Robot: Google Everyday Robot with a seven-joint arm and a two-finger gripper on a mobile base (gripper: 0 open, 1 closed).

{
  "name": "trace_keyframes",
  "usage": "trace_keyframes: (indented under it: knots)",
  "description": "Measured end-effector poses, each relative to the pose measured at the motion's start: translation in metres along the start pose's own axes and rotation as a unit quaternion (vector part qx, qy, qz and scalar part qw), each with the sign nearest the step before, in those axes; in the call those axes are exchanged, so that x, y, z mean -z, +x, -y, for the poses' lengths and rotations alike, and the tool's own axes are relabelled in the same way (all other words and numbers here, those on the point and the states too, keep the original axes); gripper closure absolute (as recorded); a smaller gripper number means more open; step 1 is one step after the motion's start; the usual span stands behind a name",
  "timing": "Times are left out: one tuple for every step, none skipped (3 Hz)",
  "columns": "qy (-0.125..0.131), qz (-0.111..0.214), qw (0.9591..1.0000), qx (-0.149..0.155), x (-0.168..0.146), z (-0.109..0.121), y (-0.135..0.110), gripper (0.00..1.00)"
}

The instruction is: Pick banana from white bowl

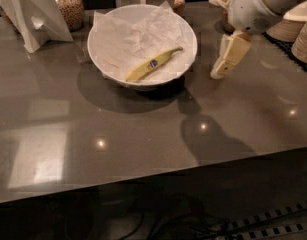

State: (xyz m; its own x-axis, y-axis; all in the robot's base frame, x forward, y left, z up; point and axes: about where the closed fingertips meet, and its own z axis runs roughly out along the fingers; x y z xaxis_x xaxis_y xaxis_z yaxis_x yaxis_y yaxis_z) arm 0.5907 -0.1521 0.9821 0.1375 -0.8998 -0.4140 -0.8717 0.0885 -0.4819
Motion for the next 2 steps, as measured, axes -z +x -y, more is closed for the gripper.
trace_keyframes:
  knots:
    - [-0.016, 0.036, 0.9987, 0.032, -0.032, 0.039, -0.032, 0.0]
    - [-0.025, 0.078, 0.9948, 0.06, -0.058, 0.072, -0.076, 0.0]
